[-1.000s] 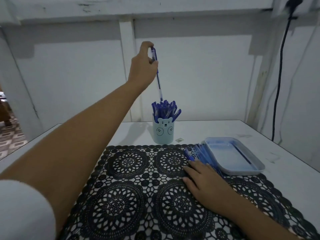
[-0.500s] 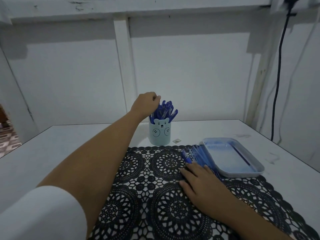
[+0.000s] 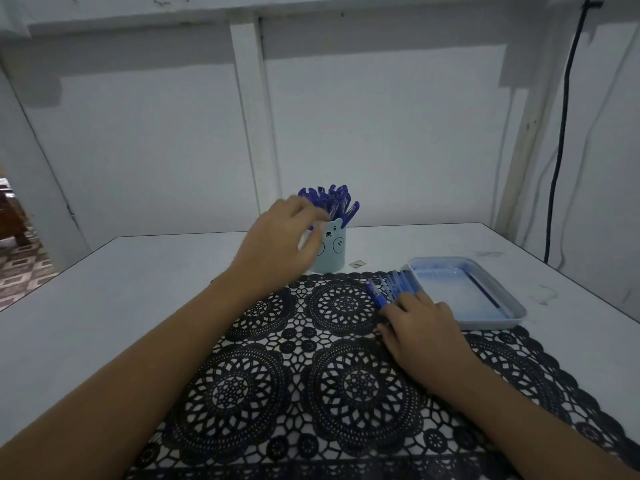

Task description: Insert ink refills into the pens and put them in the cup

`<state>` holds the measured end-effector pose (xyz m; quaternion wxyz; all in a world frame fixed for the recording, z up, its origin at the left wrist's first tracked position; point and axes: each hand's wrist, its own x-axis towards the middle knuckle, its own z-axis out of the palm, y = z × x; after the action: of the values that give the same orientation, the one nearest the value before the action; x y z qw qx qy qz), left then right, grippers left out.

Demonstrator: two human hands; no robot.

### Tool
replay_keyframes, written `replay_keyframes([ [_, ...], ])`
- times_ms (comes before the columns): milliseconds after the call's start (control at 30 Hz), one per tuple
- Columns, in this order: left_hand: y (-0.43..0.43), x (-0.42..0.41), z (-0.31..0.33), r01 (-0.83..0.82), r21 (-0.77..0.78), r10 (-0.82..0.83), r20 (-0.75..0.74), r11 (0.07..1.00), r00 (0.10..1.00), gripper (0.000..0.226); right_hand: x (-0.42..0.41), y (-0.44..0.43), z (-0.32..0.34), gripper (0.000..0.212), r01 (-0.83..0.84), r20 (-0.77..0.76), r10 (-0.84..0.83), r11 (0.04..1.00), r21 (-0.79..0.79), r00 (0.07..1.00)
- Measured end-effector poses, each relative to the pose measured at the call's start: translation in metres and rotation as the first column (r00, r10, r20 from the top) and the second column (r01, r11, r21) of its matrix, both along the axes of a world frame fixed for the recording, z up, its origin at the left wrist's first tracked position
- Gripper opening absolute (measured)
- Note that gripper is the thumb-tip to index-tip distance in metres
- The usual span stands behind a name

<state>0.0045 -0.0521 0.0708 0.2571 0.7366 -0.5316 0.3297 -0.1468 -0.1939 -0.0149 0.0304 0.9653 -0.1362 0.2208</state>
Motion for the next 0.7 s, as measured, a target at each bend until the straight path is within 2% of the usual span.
replay_keyframes([
  [100,0.023,-0.017,-0.032,0.000,0.189,0.010,-0.052,0.982,0.999,0.040,-0.003,0.004,0.005,0.029,0.032,-0.059,-0.033,0.999,-0.014,0.998],
  [167,0.033,-0.022,-0.050,-0.009,0.307,0.043,-0.102,0.952,0.994,0.043,-0.003,0.005,0.005,0.028,0.071,-0.068,-0.072,0.997,-0.016,0.995],
  [267,0.043,-0.024,-0.072,0.012,0.413,0.091,-0.228,0.911,0.969,0.035,-0.003,0.007,0.005,0.024,0.120,-0.088,-0.119,0.993,0.004,0.989],
  [367,0.046,-0.027,-0.084,0.027,0.420,0.111,-0.301,0.907,0.947,0.035,-0.002,0.008,0.007,0.021,0.137,-0.096,-0.135,0.990,0.018,0.986],
  [500,0.044,-0.031,-0.084,0.036,0.408,0.108,-0.324,0.912,0.940,0.032,0.000,0.008,0.007,0.020,0.104,0.005,-0.104,0.993,0.050,0.995],
  [600,0.039,-0.039,-0.079,0.059,0.343,0.080,-0.378,0.938,0.923,0.029,-0.001,0.014,0.011,0.025,0.001,0.151,-0.026,0.987,0.161,0.988],
  [700,0.029,-0.054,-0.070,0.055,0.230,0.084,-0.551,0.972,0.830,0.037,-0.004,0.032,0.014,0.021,-0.165,0.294,0.082,0.948,0.271,0.952],
])
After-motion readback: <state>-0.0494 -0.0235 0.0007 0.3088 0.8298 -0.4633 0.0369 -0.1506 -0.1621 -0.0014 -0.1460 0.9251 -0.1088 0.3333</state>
